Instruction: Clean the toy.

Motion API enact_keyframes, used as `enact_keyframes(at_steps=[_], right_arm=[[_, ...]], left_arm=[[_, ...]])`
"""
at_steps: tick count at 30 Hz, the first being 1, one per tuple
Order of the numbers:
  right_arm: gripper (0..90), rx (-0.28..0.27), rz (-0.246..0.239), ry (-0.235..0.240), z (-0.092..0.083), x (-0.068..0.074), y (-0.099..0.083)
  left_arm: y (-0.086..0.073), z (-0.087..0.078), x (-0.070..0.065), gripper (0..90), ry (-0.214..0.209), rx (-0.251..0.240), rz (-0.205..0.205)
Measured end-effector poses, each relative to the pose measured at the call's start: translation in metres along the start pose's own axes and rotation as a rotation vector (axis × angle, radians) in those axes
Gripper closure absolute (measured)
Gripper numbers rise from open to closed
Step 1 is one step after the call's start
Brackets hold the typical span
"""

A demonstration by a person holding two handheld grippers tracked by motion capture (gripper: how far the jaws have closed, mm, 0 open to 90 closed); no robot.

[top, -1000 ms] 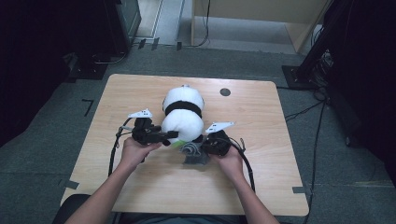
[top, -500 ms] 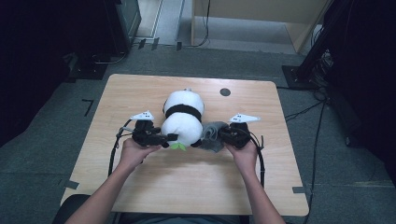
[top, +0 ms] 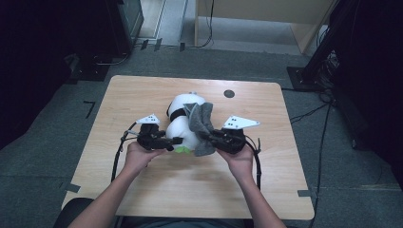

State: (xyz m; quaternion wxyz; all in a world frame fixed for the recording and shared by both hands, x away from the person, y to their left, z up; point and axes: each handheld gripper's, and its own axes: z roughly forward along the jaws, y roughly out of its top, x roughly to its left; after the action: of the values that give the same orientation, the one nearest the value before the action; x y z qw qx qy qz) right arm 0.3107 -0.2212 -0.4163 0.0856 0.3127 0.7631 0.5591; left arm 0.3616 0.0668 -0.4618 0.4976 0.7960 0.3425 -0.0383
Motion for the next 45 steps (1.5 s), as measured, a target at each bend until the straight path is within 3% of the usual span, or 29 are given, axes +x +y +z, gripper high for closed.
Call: enact_keyframes(at_steps=[4, 10, 14, 20, 24, 31, 34, 42, 45], right_arm=[[80.2, 0.038, -0.03, 0.044, 0.018, 0.016, -0.003], [80.2, 0.106, -0.043, 0.101, 0.041, 0.027, -0.014], [80.3, 0.136, -0.052, 0.116, 0.049, 0.026, -0.023], [80.4, 0.24, -0.058, 0.122, 0.063, 0.023, -0.039], [80.5, 0.285, -0.067, 0.089, 0.067, 0.017, -0.044], [80.6, 0.318, -0.049, 0.046, 0.064, 0.0, -0.048], [80.6, 0.329, -0.052, 0.026, 0.062, -0.006, -0.049], [80.6, 0.319, 0.008, -0.062, 0.049, -0.031, -0.049], [80.5, 0.303, 0.055, -0.088, 0.041, -0.04, -0.048]], left_arm=[[0.0, 0.0, -0.001, 48.9, 0.001, -0.003, -0.012], [0.001, -0.002, 0.0, 49.3, 0.011, -0.019, -0.032], [0.002, -0.005, 0.002, 49.5, 0.011, -0.024, -0.045], [0.003, -0.01, 0.006, 49.7, -0.002, -0.06, -0.079], [0.005, -0.017, 0.009, 49.7, -0.031, -0.097, -0.091], [0.006, -0.018, 0.006, 49.7, -0.034, -0.079, -0.051], [0.005, -0.019, 0.007, 49.6, -0.037, -0.07, -0.055], [0.004, -0.024, 0.009, 49.6, -0.038, -0.062, -0.045], [0.003, -0.024, 0.01, 49.5, -0.031, -0.056, -0.042]])
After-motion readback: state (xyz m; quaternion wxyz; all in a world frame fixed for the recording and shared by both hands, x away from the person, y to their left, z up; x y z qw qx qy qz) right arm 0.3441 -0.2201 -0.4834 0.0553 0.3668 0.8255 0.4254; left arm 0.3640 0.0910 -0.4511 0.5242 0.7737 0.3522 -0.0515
